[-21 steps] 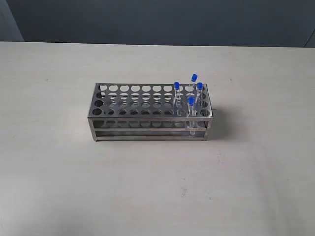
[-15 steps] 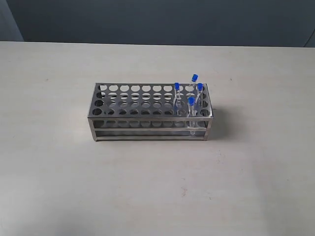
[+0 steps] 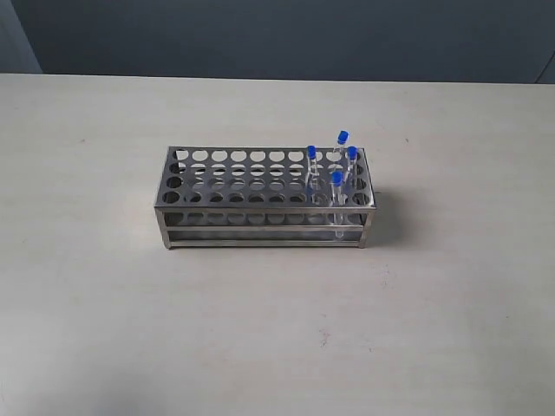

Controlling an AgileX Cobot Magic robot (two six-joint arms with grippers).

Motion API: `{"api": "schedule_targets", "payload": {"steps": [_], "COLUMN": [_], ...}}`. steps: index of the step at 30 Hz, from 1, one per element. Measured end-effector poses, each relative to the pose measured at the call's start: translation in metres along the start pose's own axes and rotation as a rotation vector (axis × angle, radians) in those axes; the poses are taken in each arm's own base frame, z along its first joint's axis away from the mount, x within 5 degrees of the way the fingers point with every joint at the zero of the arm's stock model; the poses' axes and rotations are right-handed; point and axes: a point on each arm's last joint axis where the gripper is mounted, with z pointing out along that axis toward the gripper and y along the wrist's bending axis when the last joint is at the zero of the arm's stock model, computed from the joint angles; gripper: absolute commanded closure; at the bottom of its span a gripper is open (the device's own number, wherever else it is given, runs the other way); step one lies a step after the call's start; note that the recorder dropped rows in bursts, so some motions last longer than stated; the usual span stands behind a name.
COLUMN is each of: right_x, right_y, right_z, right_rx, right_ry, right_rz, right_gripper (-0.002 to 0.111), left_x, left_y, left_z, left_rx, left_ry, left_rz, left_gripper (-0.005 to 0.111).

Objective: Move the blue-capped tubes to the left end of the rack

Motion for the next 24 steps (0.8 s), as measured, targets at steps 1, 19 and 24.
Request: {"api": "schedule_targets", "payload": {"steps": [1,19,24], "right_x": [0.002,0.009,-0.004], "right_y": [-0.004,-0.016,0.032], "right_z": [0.000,-0.002,0.008], "right_rx": [0.040,0.155,-0.113], "right_ry": [0.026,0.111,0.032], "right_rz": [-0.003,-0.131,-0.578], "right_gripper": [0.088,0.103,0.109], "left_x": [0.000,0.000,0.000], "left_y": [0.000,0.000,0.000], "left_z": [0.000,0.000,0.000], "left_rx": [0.000,0.000,0.000], "left_ry": [0.000,0.000,0.000], "left_rz": [0.000,0.000,0.000], "left_gripper": [0.106,0.106,0.106]}}
